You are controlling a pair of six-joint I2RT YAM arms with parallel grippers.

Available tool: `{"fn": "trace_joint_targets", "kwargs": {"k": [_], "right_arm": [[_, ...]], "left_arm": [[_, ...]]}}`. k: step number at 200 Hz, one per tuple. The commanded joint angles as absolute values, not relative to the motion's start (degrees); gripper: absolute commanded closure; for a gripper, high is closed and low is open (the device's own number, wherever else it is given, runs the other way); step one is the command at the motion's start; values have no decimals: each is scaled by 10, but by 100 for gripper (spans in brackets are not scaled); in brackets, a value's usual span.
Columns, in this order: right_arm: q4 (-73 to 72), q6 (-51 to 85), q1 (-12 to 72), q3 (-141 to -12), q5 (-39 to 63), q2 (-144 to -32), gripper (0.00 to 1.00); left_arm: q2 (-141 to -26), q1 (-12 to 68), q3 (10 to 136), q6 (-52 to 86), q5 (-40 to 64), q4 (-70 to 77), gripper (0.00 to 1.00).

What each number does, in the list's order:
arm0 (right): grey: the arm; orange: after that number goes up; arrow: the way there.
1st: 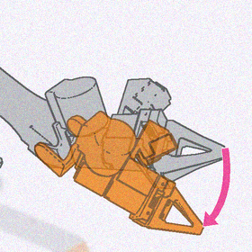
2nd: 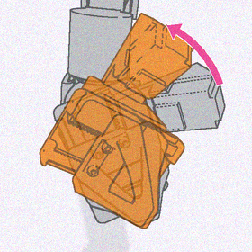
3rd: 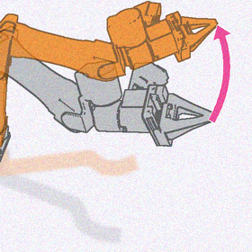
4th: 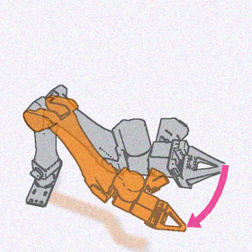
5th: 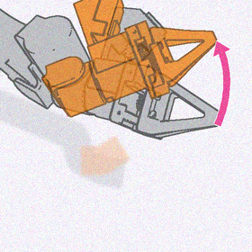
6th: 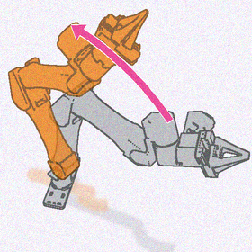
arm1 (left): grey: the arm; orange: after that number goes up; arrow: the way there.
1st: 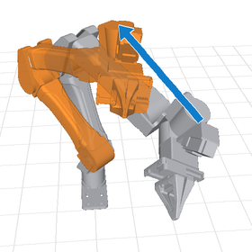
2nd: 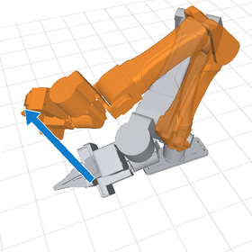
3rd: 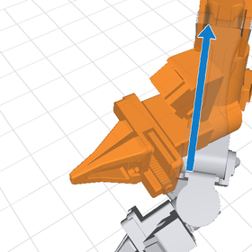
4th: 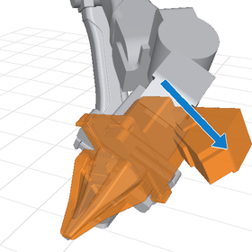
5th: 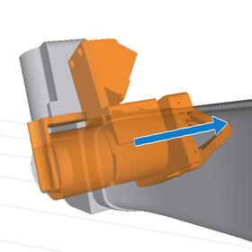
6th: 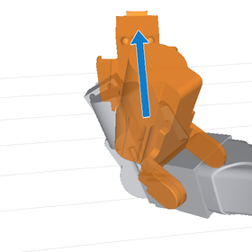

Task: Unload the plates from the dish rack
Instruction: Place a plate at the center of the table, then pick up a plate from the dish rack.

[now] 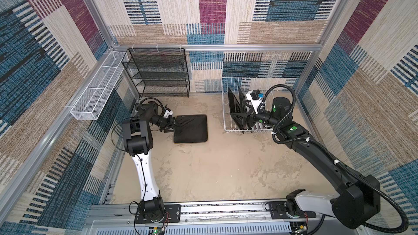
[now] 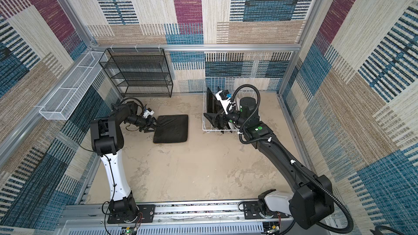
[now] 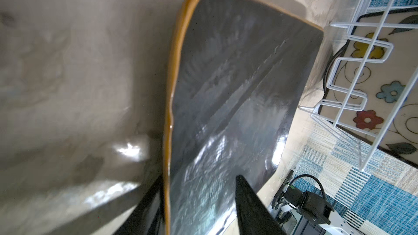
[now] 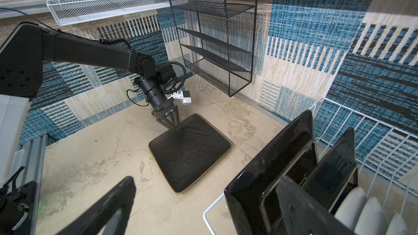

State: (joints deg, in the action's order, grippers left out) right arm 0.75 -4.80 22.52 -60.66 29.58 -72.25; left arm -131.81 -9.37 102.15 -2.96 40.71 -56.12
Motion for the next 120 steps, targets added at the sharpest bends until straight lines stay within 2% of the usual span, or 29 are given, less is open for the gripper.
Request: {"fn": "trace_joint_targets", "kwargs": {"k": [1, 54, 120], "right_arm": [[-10, -52, 226, -604, 283, -720, 0], [-11, -48, 226, -609, 273, -720, 0], [-16, -25, 226, -607, 232, -727, 0]], "left_arm": [[-1305, -95, 1021, -21, 348, -558, 45], [-1262, -94, 1020, 2, 306, -557, 36], [-1113, -81, 1010, 46, 327, -524, 35]]}}
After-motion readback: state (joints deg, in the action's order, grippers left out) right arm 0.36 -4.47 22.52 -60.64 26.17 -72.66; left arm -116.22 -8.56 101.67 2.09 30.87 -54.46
